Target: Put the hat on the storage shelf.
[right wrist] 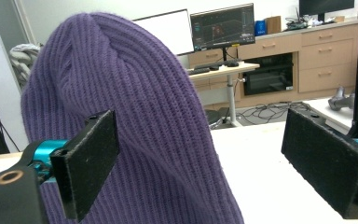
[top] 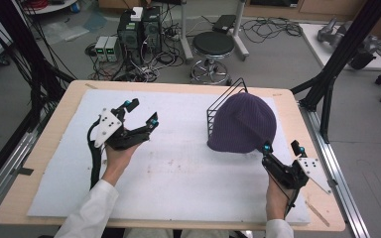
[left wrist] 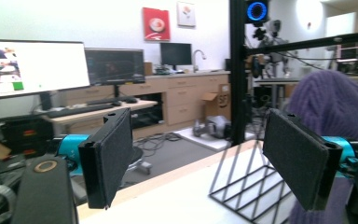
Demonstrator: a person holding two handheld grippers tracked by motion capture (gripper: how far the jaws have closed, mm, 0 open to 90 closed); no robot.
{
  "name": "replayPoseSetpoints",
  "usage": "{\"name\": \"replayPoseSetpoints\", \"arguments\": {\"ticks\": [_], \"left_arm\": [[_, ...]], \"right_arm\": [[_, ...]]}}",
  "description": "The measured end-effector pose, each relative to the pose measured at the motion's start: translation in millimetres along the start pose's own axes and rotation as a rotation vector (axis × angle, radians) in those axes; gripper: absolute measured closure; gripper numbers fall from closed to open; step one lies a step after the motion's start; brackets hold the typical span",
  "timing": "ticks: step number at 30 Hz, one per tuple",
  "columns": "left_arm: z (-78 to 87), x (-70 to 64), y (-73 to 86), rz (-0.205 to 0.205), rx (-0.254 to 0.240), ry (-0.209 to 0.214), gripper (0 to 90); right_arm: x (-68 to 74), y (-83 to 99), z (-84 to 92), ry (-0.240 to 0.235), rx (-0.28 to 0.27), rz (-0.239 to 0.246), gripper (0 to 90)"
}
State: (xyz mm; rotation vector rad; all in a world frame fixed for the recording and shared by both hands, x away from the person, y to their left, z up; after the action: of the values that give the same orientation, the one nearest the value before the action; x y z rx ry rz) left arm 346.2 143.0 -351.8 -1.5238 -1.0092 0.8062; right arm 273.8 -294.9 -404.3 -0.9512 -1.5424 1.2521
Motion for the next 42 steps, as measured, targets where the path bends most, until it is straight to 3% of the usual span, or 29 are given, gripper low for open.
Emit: {"name": "replayPoseSetpoints", "arguments": {"ticks": [3,6,9,12,15,21,30,34,37,42], "left_arm": [[13.4,15.4,-0.2,-0.013,-0.003,-0.044,24.6],[20.6,22.6,1.1,-0.008,-0.006,-0.073,24.7],[39.5,38.1,6.2,0.009,-0.011,-0.139,24.7],[49.4,46.8,9.7,0.007,-0.007,-0.165,24.7],[67.6,64.2,14.1,0.021,0.007,-0.218,24.7],[90.8,80.7,21.5,0.030,0.002,-0.284,24.5],[122.0,96.8,35.8,0.022,0.029,-0.337,24.2],[135.8,102.8,44.2,0.042,0.045,-0.348,23.8],[144.1,107.2,50.6,0.057,0.084,-0.367,23.5],[151.5,108.6,57.4,0.031,0.089,-0.372,23.9]], "right_arm": [[2.5,1.3,-0.6,-0.007,0.008,0.015,10.4],[7.2,1.8,-0.5,-0.010,0.010,0.029,10.4],[11.9,2.3,-0.6,-0.019,0.011,0.057,10.4],[16.6,3.8,-0.3,-0.025,0.012,0.078,10.4],[18.6,7.8,-0.3,-0.030,0.019,0.077,10.4],[21.9,13.0,1.8,-0.029,0.032,0.080,10.4],[26.5,22.6,5.0,-0.047,0.077,0.114,10.4],[28.4,25.6,6.1,-0.059,0.098,0.108,10.4],[30.4,29.3,7.2,-0.068,0.114,0.119,10.4],[29.8,36.8,7.1,-0.068,0.142,0.084,10.4]]}}
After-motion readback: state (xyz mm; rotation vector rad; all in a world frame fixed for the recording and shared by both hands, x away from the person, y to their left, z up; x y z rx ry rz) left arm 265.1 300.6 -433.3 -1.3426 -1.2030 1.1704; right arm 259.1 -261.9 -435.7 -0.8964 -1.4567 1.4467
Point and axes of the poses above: each handheld gripper's, and its own axes: z roughly backward along the jaws, y roughly out of its underside, x roughly to its left, the point moved 2 cm from there along -z, roughly forward along the jaws, and after that the axes turned 13 degrees about -y, right-handed, at the moved point
